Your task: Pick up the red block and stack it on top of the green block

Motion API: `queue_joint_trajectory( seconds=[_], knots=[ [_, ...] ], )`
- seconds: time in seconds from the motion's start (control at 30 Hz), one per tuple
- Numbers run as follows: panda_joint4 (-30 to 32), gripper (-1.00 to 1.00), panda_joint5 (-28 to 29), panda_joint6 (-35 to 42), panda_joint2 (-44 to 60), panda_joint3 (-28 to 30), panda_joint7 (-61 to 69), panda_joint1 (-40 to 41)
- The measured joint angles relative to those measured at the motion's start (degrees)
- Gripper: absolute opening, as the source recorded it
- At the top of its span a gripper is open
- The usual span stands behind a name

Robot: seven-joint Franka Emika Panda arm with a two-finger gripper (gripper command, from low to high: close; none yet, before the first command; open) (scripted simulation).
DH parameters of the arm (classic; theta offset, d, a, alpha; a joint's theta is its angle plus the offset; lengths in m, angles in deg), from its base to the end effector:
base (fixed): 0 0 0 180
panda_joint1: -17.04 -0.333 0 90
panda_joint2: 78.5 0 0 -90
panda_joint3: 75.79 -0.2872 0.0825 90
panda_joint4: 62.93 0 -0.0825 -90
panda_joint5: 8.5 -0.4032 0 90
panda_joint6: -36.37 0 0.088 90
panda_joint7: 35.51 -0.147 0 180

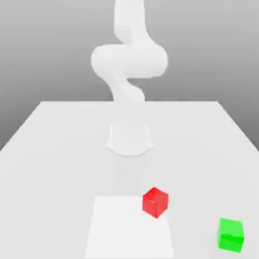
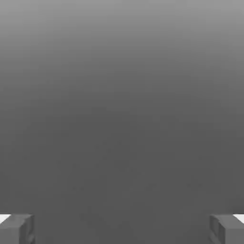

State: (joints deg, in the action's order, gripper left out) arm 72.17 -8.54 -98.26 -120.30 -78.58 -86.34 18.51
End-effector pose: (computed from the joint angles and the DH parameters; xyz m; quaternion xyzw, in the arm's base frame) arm 0.4406 0.0137 0.6086 -0.8496 0.3920 -0.3241 0.1396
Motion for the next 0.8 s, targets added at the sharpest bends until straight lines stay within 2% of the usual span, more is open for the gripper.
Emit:
queue_joint_trajectory(
  seconds=[0.33, 0.6, 0.8],
  knots=[
    [15.0, 0.00, 0.1, -13.2, 19.5, -10.8, -23.7, 5.3],
    [27.5, 0.00, -1.8, -26.0, 38.3, -16.0, -43.4, 5.9],
    [27.0, 0.00, 6.9, -33.4, 47.7, -12.5, -51.3, 4.3]
  ],
)
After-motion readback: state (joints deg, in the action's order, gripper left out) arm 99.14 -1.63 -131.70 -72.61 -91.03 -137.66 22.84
